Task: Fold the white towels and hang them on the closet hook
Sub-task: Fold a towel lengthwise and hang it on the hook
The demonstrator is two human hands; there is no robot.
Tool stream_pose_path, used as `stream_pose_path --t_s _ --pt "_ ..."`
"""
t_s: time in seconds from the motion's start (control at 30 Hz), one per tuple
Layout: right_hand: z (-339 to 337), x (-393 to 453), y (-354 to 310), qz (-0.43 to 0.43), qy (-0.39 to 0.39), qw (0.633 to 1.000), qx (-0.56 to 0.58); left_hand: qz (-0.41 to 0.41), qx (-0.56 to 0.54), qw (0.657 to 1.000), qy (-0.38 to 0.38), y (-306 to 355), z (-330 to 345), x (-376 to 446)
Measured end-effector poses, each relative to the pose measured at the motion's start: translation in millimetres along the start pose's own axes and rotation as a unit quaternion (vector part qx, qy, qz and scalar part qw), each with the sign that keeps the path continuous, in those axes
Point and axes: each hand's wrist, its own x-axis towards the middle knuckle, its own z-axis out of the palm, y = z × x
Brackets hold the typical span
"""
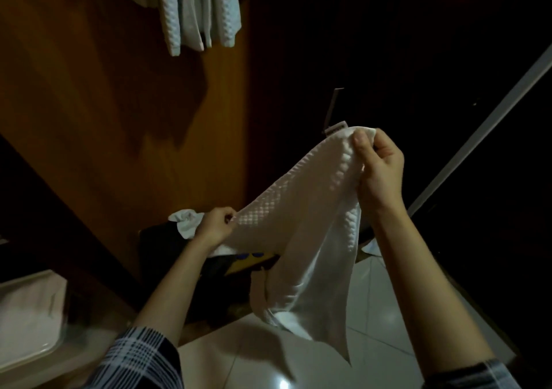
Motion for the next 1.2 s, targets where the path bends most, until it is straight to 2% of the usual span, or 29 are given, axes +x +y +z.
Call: stream_pose_path --t_s 0.1,0.23,0.3,0.4,0.43,0.5,0.57,0.63,0.73,0.87,0.97,1.1,1.2 --pt "-11.2 8.9 5.7 0.004 0.019 1.000 0.007 -0.039 -0.095 0.993 0.049 -2.5 21.3 -4.4" --pt "-29.5 15.0 14.2 0.004 0.080 0.997 -0.004 -0.055 -0.117 0.979 0.158 3.7 34.4 -18.5" --pt "-43.4 17.0 23.2 -0.013 0.135 0.989 -0.050 -0.029 -0.157 0.958 0.237 14.3 31.4 -24.4" --pt "-75.5 16.0 48.6 -0.027 0.213 0.966 -0.144 0.069 -0.180 0.924 0.331 27.4 5.5 -25.7" --pt "-84.8 15.2 59.2 0.000 0.209 0.961 -0.179 0.090 -0.165 0.928 0.321 30.0 -5.7 -22.6" --pt "-97.1 9.5 82.1 0.079 0.196 0.948 -0.237 0.076 -0.071 0.963 0.250 34.1 -23.1 -17.6" --pt "-101.0 5.3 102.0 0.106 0.237 0.938 -0.231 0.068 -0.024 0.973 0.218 37.2 -32.1 -13.3" --pt "-97.1 2.7 112.8 0.116 0.274 0.932 -0.206 0.061 -0.072 0.970 0.226 44.1 -37.7 -13.4" --pt "-87.9 1.2 124.2 0.147 0.254 0.933 -0.207 -0.033 -0.162 0.964 0.209 47.5 -38.3 -11.5" --pt "-64.0 -11.0 120.3 0.171 0.218 0.937 -0.214 -0.153 -0.357 0.909 0.147 57.9 -24.7 -17.8" --pt "-30.8 -34.4 109.4 0.175 0.120 0.958 -0.194 -0.195 -0.433 0.875 0.098 82.1 -5.2 -29.9" --pt "17.6 -70.7 87.3 0.129 -0.016 0.983 -0.131 -0.157 -0.528 0.834 0.007 120.6 15.5 -48.8" --pt "27.9 -84.3 78.5 0.084 -0.035 0.991 -0.097 -0.110 -0.578 0.808 -0.025 132.4 19.0 -59.2"
